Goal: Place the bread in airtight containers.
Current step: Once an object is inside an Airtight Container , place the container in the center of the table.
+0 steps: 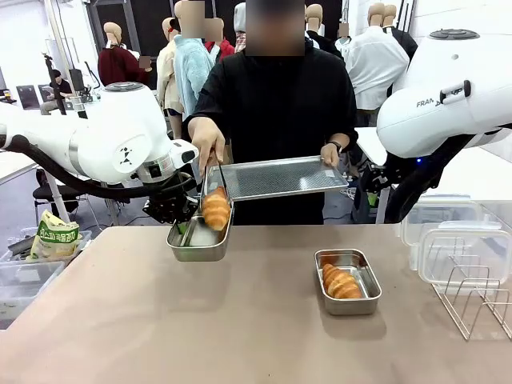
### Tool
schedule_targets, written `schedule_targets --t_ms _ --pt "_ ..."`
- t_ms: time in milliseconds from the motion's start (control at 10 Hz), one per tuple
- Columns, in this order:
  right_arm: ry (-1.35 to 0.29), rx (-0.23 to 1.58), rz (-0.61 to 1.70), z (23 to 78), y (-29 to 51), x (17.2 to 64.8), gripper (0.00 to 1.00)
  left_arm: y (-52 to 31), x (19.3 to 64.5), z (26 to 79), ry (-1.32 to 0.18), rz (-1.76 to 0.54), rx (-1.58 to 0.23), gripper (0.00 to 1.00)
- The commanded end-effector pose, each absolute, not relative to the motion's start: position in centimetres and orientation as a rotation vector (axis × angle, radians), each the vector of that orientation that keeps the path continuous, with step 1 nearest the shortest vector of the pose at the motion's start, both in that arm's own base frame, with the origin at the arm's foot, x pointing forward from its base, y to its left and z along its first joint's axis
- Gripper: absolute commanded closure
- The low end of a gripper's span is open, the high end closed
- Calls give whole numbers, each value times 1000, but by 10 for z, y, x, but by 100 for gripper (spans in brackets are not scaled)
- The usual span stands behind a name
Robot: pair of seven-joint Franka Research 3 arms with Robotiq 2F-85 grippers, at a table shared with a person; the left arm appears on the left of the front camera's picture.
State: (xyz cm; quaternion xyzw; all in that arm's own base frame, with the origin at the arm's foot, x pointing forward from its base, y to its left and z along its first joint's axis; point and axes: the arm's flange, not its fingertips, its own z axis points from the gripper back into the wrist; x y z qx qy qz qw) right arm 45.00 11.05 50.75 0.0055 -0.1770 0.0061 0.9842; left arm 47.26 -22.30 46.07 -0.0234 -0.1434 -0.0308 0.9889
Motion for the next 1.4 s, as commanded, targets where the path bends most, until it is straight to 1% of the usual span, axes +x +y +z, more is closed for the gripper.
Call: schedule_targets --t_ms 0,1300 --pt "-356 10 17 508 111 449 0 -223 473 464 -298 -61 -50 100" --pt "-356 10 17 508 111 449 0 -223 473 464 -298 -61 -50 100"
